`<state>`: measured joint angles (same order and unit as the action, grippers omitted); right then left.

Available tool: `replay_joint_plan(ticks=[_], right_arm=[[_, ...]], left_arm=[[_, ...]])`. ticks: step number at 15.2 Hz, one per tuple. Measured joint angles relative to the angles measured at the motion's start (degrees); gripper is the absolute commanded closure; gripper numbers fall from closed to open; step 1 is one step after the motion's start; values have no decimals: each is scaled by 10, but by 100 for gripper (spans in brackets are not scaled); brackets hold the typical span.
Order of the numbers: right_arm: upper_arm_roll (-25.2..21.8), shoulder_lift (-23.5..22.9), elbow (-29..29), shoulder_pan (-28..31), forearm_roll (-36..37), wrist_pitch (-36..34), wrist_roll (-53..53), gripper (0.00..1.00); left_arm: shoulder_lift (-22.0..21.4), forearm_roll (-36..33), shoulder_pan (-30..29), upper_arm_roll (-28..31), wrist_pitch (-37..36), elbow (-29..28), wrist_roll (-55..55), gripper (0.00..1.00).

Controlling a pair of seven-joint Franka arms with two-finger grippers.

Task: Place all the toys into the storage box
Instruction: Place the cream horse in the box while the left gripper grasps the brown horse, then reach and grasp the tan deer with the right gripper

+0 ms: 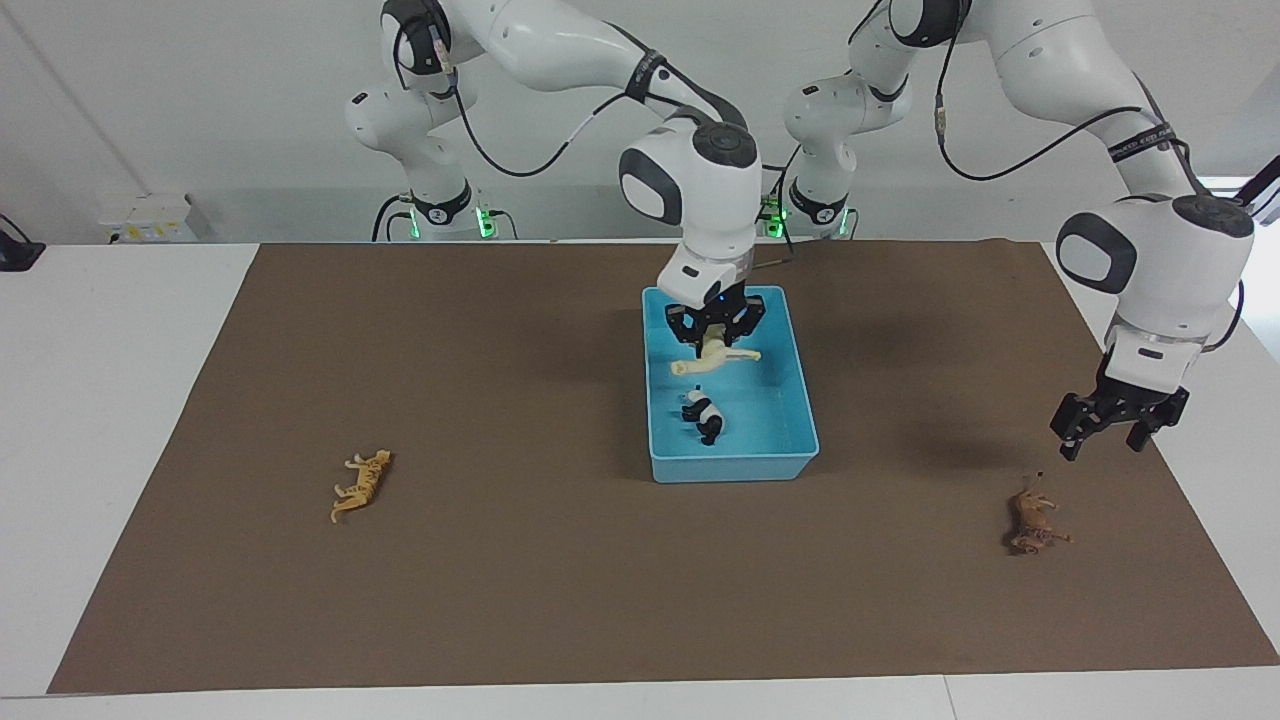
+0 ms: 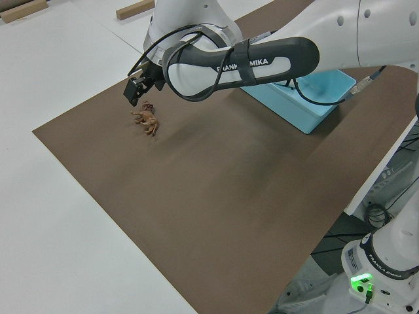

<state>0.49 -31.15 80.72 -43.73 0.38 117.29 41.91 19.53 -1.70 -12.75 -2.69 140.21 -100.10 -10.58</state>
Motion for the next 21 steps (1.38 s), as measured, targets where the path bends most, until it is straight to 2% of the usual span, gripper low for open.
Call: replay_joint_plan(ticks=[1,4,9,12,15,21], right_arm=[[-1,-14,0,-2,0,9,6,1],[-1,-22,-5,-4,0,-3,50,0],[-15,-6,-59,16,1,-78,84,0],[-19,29,-69,101,4,-97,21,0],[-20,49,-65,195,4,-120,-44,0],[-20,57,10,336,5,-111,-98,0]], left_arm=[[8,0,1,-2,6,0,0,0],[42,0,7,-6,36,3,-1,0],[98,-13,15,-6,73,25,-3,0],[123,-33,14,-4,108,27,-3,0],[130,-35,13,-3,115,27,-4,0],[136,-36,15,-5,117,20,-5,0]])
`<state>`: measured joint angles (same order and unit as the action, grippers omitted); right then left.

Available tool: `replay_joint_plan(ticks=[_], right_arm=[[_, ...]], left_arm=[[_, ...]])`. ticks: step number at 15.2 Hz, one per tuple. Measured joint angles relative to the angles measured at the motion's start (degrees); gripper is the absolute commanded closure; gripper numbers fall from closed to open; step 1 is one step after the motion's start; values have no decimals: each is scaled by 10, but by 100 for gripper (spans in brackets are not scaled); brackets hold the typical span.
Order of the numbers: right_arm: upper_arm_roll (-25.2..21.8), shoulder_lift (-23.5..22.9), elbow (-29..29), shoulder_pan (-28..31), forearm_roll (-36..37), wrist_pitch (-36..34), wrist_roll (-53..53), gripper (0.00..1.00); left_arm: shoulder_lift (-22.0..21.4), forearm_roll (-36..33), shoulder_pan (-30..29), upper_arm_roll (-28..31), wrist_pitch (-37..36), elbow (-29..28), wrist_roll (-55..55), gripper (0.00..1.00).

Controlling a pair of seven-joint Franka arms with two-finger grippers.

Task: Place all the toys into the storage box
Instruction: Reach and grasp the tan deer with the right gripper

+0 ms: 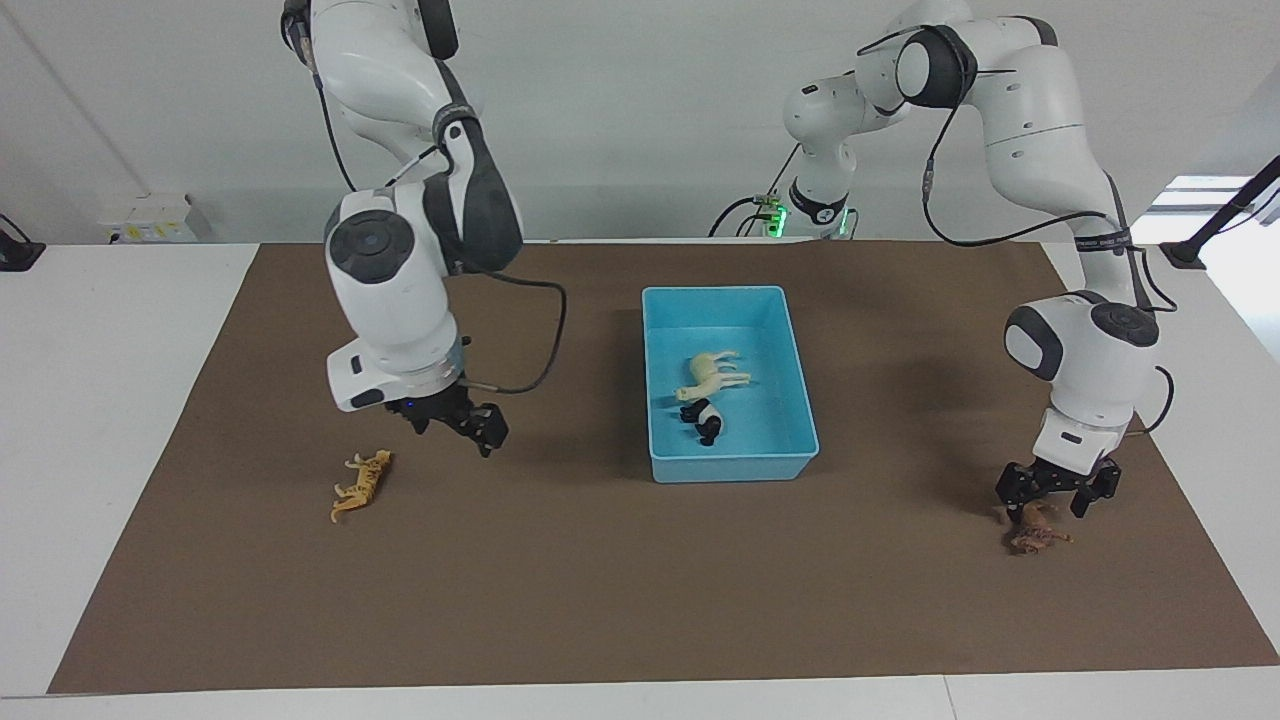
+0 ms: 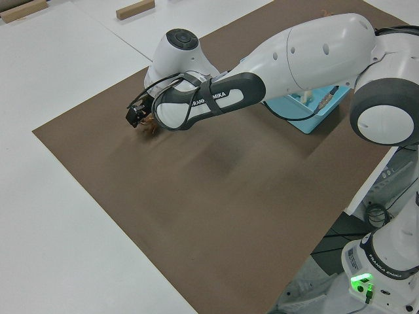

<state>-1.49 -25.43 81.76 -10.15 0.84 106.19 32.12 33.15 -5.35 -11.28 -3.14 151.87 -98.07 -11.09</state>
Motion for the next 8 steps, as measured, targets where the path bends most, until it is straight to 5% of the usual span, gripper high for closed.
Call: replay_joint_plan(ticks=[2,5,8], right_arm=[[0,13,46,39,0,40,-45,0],[0,38,147,83,0,178,-108,0],[2,47,218,90,0,264,-121,0]], left_arm=[[1,0,2,0,1,-1,0,0],[1,0,3,0,1,-1,0,15],[1,0,3,0,1,-1,0,44]])
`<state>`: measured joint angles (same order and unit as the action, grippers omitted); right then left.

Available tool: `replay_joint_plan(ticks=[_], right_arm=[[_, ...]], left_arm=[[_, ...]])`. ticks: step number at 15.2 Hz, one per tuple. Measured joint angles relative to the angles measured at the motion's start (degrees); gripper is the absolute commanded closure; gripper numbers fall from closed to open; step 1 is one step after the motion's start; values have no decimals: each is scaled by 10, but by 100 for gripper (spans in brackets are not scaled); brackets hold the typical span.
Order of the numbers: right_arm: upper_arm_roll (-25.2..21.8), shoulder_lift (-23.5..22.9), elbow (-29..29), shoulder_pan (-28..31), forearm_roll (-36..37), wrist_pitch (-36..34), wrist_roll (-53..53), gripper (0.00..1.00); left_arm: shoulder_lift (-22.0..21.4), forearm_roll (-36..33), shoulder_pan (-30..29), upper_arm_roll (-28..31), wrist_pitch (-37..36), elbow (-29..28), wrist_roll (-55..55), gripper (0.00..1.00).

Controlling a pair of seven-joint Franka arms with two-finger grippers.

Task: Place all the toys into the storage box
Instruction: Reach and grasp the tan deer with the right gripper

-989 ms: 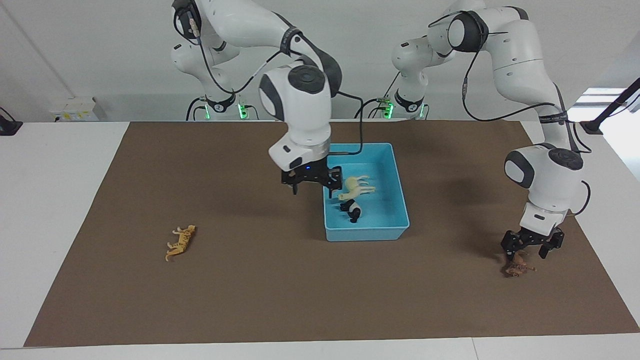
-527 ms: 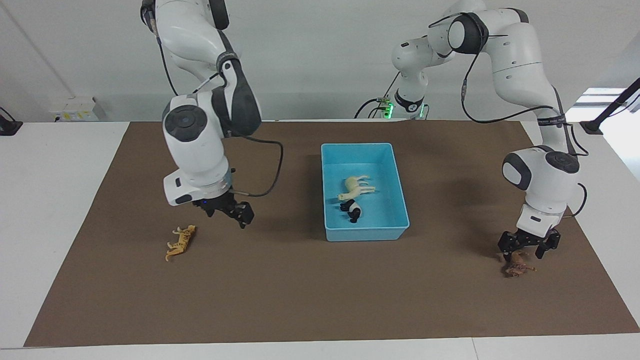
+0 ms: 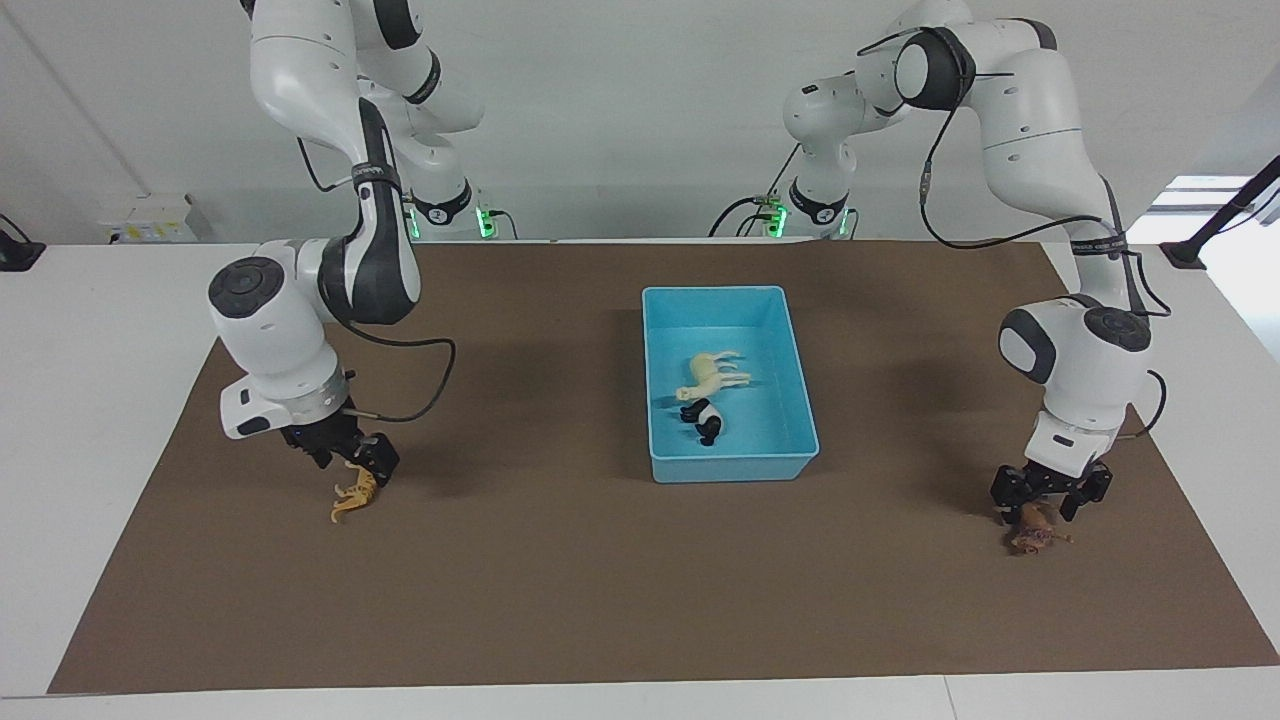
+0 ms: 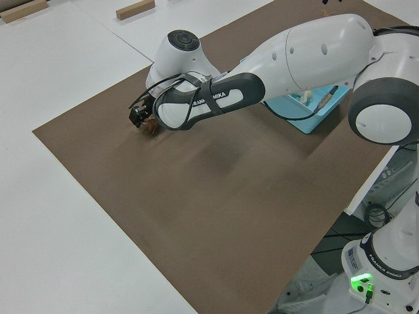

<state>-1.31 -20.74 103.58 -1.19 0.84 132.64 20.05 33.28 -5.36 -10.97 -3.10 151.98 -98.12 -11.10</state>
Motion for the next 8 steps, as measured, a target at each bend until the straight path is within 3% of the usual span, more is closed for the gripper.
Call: replay_joint_plan(ticks=[2,5,8], right_arm=[[0,0,29,1,0,46,-10,0],[0,-1,60,10,0,88,-36,0],[1,-4,65,13,0,101,-46,0]], left_arm=[[0,0,0,0,0,0,0,65],[0,0,0,0,0,1,0,89],[0,0,0,0,-3,3,0,90]])
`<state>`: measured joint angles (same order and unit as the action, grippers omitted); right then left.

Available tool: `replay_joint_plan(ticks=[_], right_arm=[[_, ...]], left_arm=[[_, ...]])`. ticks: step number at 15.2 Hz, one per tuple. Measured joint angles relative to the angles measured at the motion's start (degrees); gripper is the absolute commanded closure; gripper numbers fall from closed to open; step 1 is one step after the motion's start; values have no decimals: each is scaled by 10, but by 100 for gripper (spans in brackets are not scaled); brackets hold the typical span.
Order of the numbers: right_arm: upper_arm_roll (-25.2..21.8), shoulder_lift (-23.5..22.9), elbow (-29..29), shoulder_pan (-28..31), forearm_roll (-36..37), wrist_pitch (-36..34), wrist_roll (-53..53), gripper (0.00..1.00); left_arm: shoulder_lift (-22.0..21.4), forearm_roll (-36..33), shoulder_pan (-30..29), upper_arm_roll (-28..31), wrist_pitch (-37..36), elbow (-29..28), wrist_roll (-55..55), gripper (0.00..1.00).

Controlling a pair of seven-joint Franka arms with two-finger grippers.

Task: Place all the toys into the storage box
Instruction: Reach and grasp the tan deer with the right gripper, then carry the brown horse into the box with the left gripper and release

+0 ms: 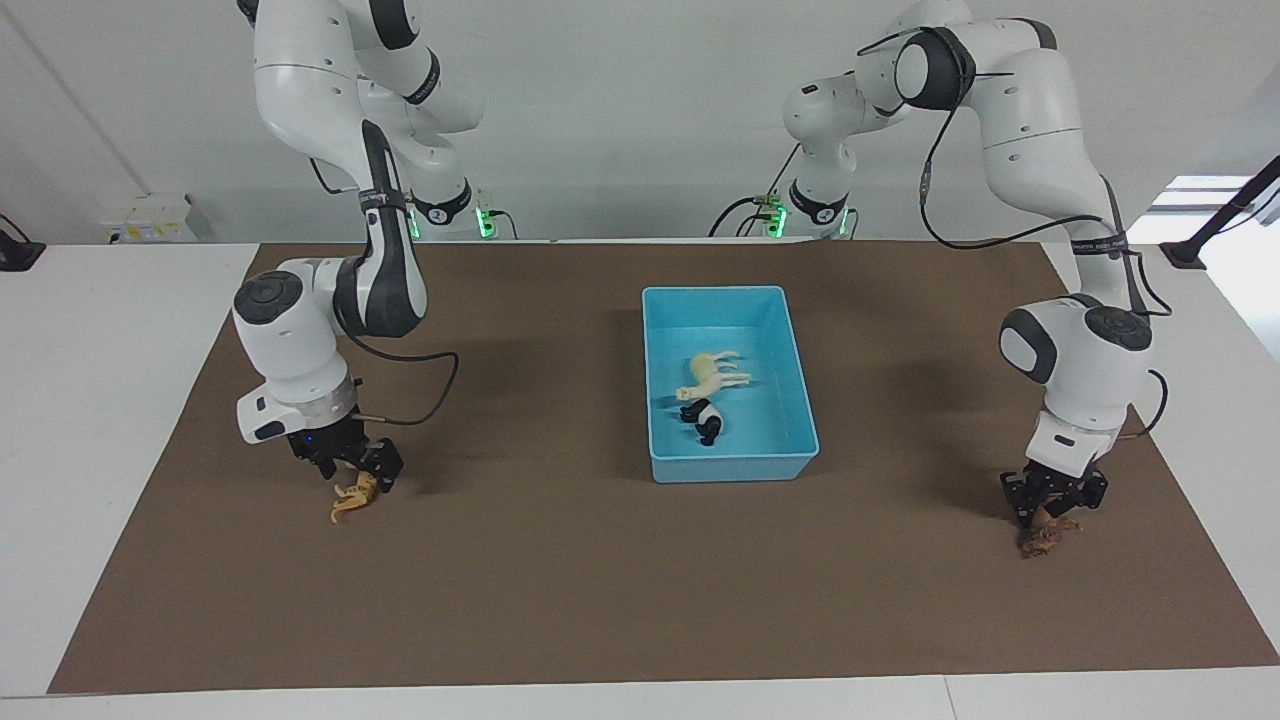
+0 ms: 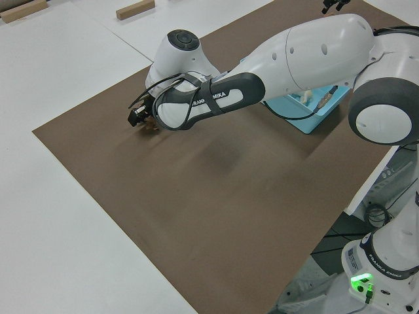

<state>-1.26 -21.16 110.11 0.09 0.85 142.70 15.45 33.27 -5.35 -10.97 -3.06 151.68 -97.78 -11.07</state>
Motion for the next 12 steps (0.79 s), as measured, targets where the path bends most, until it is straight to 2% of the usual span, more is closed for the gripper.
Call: replay_joint_plan(ticks=[6,9,10,11,12], right_arm=[[2,-12,0,1,1,5,-104,0],[1,-15,0,1,2,5,-114,3],[1,-16,0,1,3,5,-114,19],[1,-16,0,2,3,5,-114,44],[1,-19,0,2,3,5,-114,61]], left_arm=[[-13,1,5,-8,-109,63,54,90],[-71,1,45,-12,-229,73,137,90],[-99,1,68,-13,-278,74,177,90],[-129,1,97,-14,-325,75,223,90],[-155,1,131,-15,-363,74,277,89]])
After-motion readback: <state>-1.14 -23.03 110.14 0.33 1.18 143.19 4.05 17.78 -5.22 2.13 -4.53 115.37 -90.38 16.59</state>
